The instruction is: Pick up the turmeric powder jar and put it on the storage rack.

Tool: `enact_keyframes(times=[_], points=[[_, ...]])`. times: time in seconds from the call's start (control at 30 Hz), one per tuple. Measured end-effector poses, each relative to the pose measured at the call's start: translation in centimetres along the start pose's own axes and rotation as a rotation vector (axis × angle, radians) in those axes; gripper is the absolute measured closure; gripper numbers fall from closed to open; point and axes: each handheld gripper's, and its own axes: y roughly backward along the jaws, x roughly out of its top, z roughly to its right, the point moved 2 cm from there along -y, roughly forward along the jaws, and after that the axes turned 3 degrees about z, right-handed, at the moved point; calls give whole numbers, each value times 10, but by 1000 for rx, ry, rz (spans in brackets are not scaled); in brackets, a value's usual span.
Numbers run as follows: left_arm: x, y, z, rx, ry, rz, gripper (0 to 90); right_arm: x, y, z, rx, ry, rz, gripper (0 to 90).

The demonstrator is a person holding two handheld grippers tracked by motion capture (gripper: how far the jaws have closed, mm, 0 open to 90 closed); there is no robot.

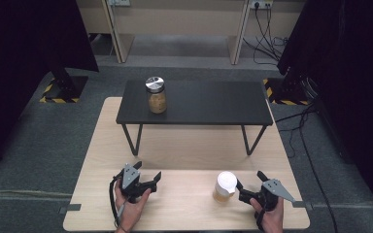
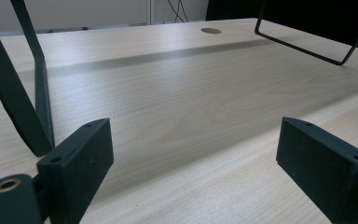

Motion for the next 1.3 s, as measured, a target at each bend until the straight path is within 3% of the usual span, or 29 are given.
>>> enact_keyframes(times=[0.27,0.57,1.07,1.3], points=[[0,0,0,-1,0,1,100,1,6,31,180,47,-8,44],[0,0,0,-3,0,2,100,-1,6,47,337,149,18,75],[0,0,0,-2,0,2,100,4,2,60,467,210,-1,97],[0,0,0,-2,1,2,100,7,-3,56,497,239,-19,88]])
